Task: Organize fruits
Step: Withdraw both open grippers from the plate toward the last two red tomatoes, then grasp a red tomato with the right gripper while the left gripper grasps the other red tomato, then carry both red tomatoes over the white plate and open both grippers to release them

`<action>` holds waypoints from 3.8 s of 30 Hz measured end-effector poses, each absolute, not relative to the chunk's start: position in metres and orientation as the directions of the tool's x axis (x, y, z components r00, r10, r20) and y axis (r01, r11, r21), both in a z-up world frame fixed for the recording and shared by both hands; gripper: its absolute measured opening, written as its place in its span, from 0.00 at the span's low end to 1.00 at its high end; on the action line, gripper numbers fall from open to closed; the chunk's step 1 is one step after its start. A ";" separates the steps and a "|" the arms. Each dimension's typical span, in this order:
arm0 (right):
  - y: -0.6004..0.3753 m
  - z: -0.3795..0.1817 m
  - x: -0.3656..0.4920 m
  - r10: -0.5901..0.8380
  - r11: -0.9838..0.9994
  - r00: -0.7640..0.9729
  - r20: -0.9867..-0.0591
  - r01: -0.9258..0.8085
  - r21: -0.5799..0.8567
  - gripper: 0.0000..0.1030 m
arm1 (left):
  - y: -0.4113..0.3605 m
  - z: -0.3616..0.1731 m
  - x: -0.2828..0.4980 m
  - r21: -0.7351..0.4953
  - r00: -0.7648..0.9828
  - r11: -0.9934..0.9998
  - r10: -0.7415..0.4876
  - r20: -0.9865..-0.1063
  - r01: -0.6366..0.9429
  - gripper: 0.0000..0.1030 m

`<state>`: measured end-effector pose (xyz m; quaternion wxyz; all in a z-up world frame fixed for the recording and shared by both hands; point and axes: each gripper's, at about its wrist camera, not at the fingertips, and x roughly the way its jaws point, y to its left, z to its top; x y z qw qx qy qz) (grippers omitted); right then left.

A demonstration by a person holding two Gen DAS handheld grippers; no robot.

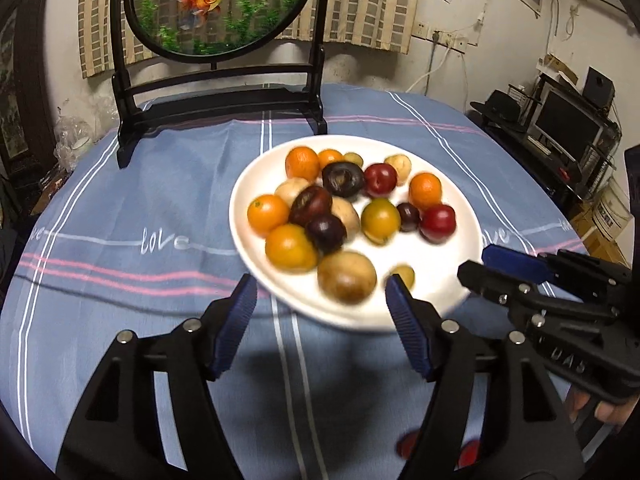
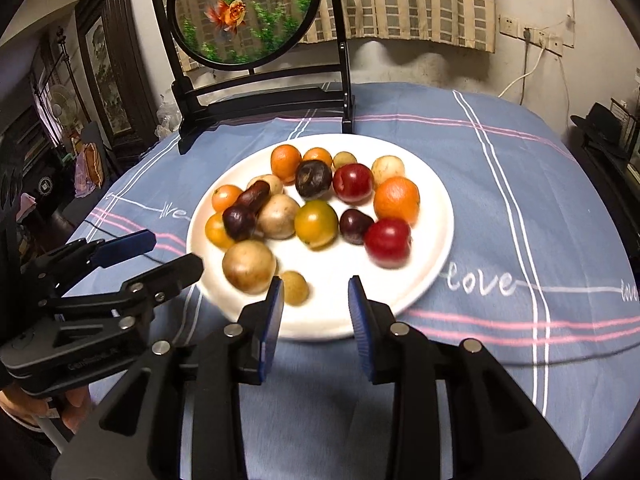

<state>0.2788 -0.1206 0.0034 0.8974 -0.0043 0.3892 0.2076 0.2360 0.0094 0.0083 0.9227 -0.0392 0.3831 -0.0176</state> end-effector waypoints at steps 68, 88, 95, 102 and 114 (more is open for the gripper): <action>-0.169 -0.054 0.171 0.334 0.933 0.542 -0.771 -0.305 0.190 0.32 | -0.058 -0.045 0.157 -0.022 0.583 0.953 -0.202 -0.787 0.302 0.31; -0.160 -0.001 0.193 0.334 0.928 0.625 -0.706 -0.347 0.133 0.32 | -0.049 0.003 0.172 -0.009 0.652 0.969 -0.174 -0.738 0.249 0.31; -0.155 0.027 0.228 0.354 0.925 0.662 -0.660 -0.353 0.142 0.32 | -0.044 0.026 0.211 -0.039 0.683 0.979 -0.168 -0.710 0.200 0.31; -0.156 0.022 0.295 0.404 0.915 0.637 -0.656 -0.296 0.275 0.32 | -0.040 0.031 0.265 -0.055 0.726 0.991 -0.128 -0.675 0.124 0.31; -0.144 -0.022 0.340 0.421 0.907 0.549 -0.722 -0.269 0.324 0.32 | -0.033 0.004 0.327 -0.089 0.688 0.995 -0.102 -0.718 0.055 0.31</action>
